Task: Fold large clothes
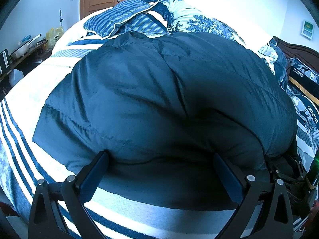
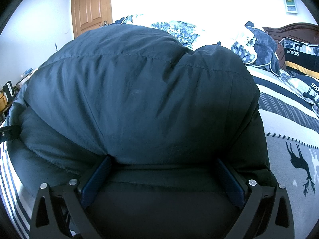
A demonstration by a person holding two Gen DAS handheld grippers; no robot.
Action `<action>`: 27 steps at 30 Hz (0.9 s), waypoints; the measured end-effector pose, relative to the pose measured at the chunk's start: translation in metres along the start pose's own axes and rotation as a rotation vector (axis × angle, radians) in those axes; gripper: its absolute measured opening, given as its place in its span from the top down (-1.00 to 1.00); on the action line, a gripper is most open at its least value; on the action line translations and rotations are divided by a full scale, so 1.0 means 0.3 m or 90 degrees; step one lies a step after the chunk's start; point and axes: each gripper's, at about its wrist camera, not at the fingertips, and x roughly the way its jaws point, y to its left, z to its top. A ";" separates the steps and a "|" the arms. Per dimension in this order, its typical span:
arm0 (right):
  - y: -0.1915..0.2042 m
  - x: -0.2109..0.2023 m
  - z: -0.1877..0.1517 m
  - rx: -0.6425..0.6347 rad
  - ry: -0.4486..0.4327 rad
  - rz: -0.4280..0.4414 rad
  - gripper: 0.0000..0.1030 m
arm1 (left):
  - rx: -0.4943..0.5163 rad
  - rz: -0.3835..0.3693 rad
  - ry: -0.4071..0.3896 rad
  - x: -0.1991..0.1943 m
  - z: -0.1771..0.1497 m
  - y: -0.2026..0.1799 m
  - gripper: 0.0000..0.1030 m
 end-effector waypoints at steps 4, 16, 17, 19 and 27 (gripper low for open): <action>0.000 0.000 0.000 0.000 0.000 0.000 -1.00 | 0.000 0.000 0.001 0.001 0.007 -0.002 -1.00; 0.000 -0.002 -0.002 0.000 0.000 0.000 -1.00 | -0.005 -0.001 -0.002 0.001 0.005 0.002 -1.00; 0.000 -0.001 -0.001 0.000 0.001 0.000 -1.00 | -0.005 -0.001 -0.002 0.001 0.005 0.003 -1.00; 0.000 -0.001 0.000 0.000 0.001 0.000 -1.00 | -0.005 -0.002 -0.002 0.001 0.004 0.006 -1.00; 0.000 -0.002 0.000 0.001 0.001 0.000 -1.00 | 0.001 -0.015 -0.009 -0.013 0.012 0.033 -1.00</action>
